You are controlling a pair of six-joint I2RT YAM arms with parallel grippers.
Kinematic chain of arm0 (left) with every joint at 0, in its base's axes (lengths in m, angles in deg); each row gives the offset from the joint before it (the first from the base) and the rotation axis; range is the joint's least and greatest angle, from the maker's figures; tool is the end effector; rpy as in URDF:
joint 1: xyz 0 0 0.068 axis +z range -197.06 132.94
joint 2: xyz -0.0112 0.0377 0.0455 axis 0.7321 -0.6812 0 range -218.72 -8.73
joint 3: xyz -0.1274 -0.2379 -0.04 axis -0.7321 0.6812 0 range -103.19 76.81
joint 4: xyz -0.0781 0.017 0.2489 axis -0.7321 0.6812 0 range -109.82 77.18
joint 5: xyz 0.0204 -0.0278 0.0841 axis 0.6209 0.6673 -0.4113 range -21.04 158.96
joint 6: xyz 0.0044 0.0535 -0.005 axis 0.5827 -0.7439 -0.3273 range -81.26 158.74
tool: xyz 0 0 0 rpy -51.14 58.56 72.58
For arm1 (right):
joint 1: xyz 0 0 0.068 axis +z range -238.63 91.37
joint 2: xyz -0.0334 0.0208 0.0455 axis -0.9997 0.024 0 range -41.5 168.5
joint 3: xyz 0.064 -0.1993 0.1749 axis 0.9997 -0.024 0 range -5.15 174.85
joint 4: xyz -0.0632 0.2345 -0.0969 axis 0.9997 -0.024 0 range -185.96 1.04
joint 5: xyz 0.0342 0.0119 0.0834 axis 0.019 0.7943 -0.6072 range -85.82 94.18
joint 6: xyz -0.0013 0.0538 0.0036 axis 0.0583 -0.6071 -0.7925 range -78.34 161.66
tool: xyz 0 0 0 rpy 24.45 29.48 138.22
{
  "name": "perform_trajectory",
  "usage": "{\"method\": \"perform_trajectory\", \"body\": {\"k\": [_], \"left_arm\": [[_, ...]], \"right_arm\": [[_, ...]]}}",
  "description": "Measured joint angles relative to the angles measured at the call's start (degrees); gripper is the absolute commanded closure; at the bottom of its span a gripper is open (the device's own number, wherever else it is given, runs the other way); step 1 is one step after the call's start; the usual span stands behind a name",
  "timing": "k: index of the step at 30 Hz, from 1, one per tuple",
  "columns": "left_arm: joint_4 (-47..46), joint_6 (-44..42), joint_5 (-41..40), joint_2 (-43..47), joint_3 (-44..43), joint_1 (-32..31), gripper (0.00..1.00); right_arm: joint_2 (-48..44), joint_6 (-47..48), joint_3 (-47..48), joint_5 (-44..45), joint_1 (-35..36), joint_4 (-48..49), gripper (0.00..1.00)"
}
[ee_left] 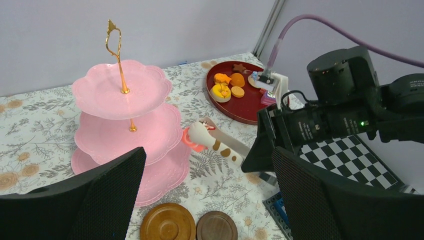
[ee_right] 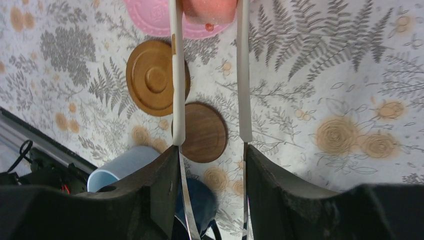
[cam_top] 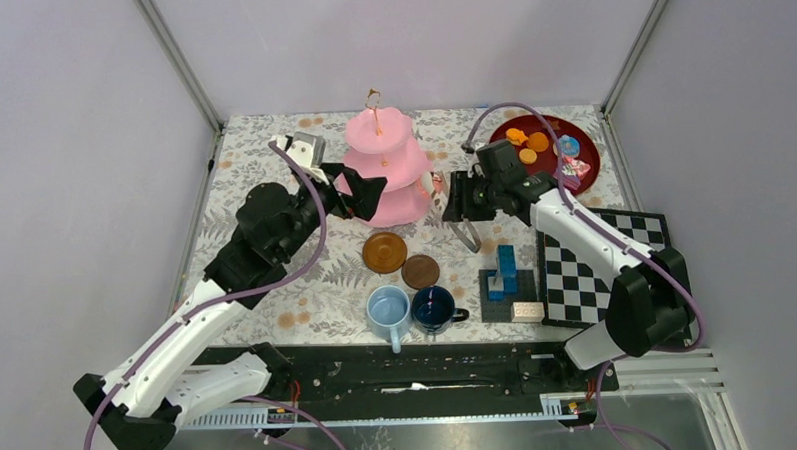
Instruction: Serve the afternoon tea
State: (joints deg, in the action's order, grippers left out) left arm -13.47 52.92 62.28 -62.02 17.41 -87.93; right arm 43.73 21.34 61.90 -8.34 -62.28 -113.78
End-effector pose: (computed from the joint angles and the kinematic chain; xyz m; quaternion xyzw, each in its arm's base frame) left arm 0.1606 -0.1335 0.4104 0.1233 0.6978 -0.2889 0.6437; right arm 0.2915 0.1530 0.2830 -0.0913 0.9080 0.2488 0.3244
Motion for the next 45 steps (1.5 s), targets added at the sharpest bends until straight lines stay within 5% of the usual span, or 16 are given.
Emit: {"method": "perform_trajectory", "body": {"k": [22, 45], "left_arm": [[-0.07, 0.92, 0.61, 1.51, 0.00, 0.11, 0.01], [-0.44, 2.67, 3.91, 0.70, 0.00, 2.21, 0.01]], "right_arm": [[3.96, 2.95, -1.90, 5.64, 11.32, 5.29, 0.80], [23.39, 11.74, 9.62, 9.09, 15.13, 15.89, 0.80]]}}
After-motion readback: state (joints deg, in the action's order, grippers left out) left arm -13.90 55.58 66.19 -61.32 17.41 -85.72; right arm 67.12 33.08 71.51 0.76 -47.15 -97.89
